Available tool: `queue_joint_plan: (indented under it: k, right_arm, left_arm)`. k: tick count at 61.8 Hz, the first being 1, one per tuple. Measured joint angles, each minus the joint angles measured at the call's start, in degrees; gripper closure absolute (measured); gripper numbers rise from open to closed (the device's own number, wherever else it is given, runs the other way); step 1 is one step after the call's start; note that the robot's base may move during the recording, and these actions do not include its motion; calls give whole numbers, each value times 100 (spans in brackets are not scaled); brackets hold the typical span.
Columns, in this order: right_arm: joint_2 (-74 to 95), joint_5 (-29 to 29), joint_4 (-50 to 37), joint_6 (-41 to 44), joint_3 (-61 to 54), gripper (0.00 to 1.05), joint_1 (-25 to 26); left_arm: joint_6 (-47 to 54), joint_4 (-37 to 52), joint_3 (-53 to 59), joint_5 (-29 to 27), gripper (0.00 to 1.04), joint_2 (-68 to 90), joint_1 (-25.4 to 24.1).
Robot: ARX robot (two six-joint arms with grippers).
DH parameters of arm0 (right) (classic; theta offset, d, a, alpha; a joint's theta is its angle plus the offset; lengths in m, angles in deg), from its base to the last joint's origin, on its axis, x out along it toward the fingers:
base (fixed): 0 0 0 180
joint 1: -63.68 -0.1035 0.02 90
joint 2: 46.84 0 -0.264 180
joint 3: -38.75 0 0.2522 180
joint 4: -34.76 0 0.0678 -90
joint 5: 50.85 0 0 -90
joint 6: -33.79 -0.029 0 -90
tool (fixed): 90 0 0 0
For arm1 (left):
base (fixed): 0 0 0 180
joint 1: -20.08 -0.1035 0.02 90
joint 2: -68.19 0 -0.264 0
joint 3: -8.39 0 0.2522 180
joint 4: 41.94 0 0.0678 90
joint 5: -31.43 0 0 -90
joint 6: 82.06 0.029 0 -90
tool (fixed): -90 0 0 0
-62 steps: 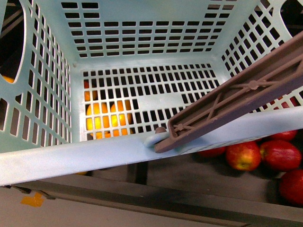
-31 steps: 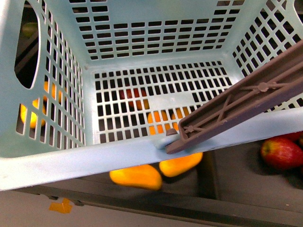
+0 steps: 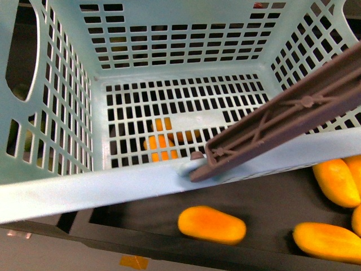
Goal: Pick lemon and mango into basket
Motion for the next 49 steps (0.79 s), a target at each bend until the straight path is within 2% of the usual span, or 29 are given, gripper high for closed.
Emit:
queue_joint_plan:
  k: [18, 20, 21, 23, 26, 29, 34, 38, 44, 49]
  right_arm:
    - [22, 81, 68, -57, 20, 9, -17]
    - [197, 855, 1036, -470, 361, 9, -140]
    - [267, 1032, 1329, -601, 485, 9, -151]
    - [577, 1784, 2411, -1043, 964, 9, -20]
    - [1003, 2192, 3491, -1582, 1425, 9, 407]
    - [1377, 2037, 3633, -1690, 1534, 9, 966]
    - [2382, 1370, 2828, -1425, 1746, 9, 1998]
    - [3263, 892, 2009, -938, 1860, 9, 2479]
    - [4686, 105, 1003, -278, 2037, 9, 2780]
    - [5486, -179, 520, 116, 2135, 9, 2791]
  left_arm:
    - [72, -2, -2, -87, 100, 0, -92]
    - [46, -2, -2, -50, 100, 0, -83]
    - [42, -2, -2, -31, 100, 0, -81]
    - [33, -2, -2, -24, 100, 0, -68]
    - [24, -2, -4, 0, 100, 0, -24]
    - [24, -2, -2, 46, 100, 11, -9]
    - [-24, -2, -2, 83, 100, 13, 7]
    - [-28, -2, -2, 55, 100, 13, 11]
    - [4, -2, -2, -50, 100, 13, -17]
    - [33, -2, -2, -37, 100, 13, -17]
